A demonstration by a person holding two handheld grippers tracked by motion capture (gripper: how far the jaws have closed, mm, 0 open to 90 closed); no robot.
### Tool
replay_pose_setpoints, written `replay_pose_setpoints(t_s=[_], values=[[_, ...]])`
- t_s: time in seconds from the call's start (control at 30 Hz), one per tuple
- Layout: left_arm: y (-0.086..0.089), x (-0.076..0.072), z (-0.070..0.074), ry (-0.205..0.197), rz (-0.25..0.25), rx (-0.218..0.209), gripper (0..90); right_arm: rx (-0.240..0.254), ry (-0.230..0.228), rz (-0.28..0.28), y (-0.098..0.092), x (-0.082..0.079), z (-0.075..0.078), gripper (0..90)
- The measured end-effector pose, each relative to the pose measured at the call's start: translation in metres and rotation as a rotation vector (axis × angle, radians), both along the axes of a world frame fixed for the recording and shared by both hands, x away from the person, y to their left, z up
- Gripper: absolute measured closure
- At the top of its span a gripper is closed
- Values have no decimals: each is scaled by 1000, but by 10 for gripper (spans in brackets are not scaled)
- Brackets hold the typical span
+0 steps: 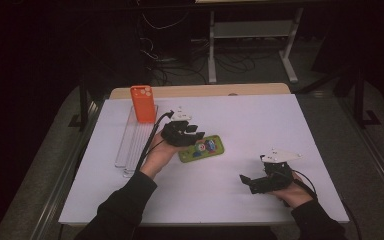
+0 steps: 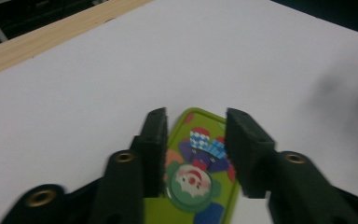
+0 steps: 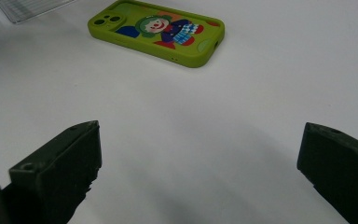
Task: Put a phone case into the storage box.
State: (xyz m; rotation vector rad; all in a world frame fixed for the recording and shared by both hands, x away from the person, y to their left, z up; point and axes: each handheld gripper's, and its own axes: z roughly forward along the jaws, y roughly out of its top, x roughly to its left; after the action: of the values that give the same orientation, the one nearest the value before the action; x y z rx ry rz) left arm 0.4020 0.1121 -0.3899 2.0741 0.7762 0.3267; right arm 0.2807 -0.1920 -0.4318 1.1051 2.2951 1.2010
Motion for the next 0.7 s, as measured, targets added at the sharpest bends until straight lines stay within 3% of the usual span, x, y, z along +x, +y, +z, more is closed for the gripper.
replay_pose_setpoints(t_s=[0.1,0.2,0.43,0.53,0.6,0.7], values=[[-6,13,-10,6,18,30,770,1,0,1,0,0,0,0],[-13,25,-21,31,50,15,893,2,1,3,0,0,0,0],[-26,47,-41,77,63,48,898,12,10,-1,0,-2,1,0],[-32,53,-48,113,72,55,897,12,7,-1,0,-1,1,0],[-35,58,-51,123,62,79,897,12,6,-1,0,-1,1,0],[-41,59,-52,134,51,82,897,13,6,4,0,-2,1,0]])
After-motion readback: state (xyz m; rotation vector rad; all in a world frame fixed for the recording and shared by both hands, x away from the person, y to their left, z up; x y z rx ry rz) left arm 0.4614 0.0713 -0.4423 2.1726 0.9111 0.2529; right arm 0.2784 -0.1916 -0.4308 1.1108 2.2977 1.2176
